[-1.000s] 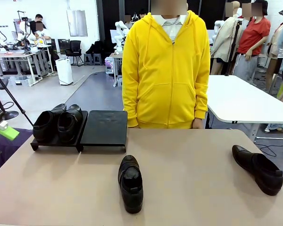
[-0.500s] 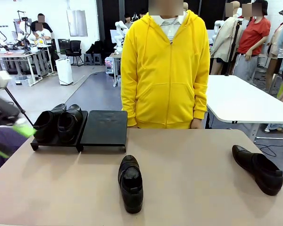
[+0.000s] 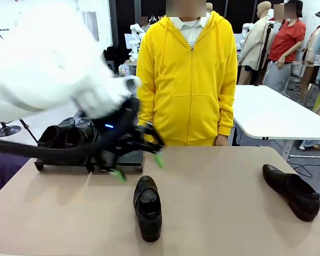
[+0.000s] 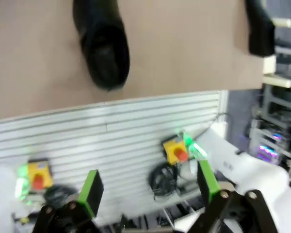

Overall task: Organize the shoes by placing them on the stand.
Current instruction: Place the Shoe from the middle of the table onto the Shoes Stand.

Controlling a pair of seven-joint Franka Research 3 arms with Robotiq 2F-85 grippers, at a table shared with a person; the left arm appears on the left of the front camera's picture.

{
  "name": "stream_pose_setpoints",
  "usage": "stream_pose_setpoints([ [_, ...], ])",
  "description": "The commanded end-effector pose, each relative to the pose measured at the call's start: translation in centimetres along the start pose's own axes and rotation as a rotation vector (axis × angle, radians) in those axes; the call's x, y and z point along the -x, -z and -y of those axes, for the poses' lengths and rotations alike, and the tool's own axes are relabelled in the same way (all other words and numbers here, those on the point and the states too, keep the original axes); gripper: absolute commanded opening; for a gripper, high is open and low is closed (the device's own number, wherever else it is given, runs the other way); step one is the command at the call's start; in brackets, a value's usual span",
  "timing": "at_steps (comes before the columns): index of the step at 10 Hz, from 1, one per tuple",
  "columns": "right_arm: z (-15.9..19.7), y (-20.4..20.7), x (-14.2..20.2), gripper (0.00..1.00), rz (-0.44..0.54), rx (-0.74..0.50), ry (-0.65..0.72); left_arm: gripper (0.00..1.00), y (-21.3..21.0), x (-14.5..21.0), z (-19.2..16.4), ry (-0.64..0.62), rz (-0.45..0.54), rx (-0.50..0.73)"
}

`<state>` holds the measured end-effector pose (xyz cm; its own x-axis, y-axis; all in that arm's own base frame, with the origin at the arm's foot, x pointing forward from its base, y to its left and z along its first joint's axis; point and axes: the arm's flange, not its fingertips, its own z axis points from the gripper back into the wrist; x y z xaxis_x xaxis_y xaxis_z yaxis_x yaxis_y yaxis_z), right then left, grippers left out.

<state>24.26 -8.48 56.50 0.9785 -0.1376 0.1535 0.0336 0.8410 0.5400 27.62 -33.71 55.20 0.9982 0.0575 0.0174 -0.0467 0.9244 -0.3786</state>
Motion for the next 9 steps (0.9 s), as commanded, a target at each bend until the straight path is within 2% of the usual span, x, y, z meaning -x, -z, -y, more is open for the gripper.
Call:
stream_pose_setpoints([
  [1, 0.1, -0.1, -0.1, 1.0, -0.004, -0.022, -0.02, 1.0, 5.3, -2.9, 3.1, 0.068, 0.065, -0.157],
  [2, 0.1, -0.1, -0.1, 1.0, -0.004, -0.022, -0.02, 1.0, 8.1, -3.5, 4.0, 0.101, 0.078, -0.188],
  [3, 0.1, -0.1, -0.1, 1.0, -0.004, -0.022, -0.02, 1.0, 11.8, -4.4, 4.9, 0.124, 0.022, -0.206],
  [4, 0.1, -0.1, -0.1, 1.0, -0.004, -0.022, -0.02, 1.0, 13.6, -5.1, 5.1, 0.137, 0.016, -0.219],
  [5, 0.1, -0.1, -0.1, 1.0, -0.004, -0.022, -0.02, 1.0, 9.9, -1.5, 4.0, 0.15, 0.046, -0.163],
  [8, 0.1, -0.1, -0.1, 1.0, -0.004, -0.022, -0.02, 1.0, 9.9, -1.5, 4.0, 0.15, 0.046, -0.163],
  [9, 0.1, -0.1, -0.1, 1.0, -0.004, -0.022, -0.02, 1.0, 11.5, -2.5, 4.2, 0.176, 0.029, -0.163],
])
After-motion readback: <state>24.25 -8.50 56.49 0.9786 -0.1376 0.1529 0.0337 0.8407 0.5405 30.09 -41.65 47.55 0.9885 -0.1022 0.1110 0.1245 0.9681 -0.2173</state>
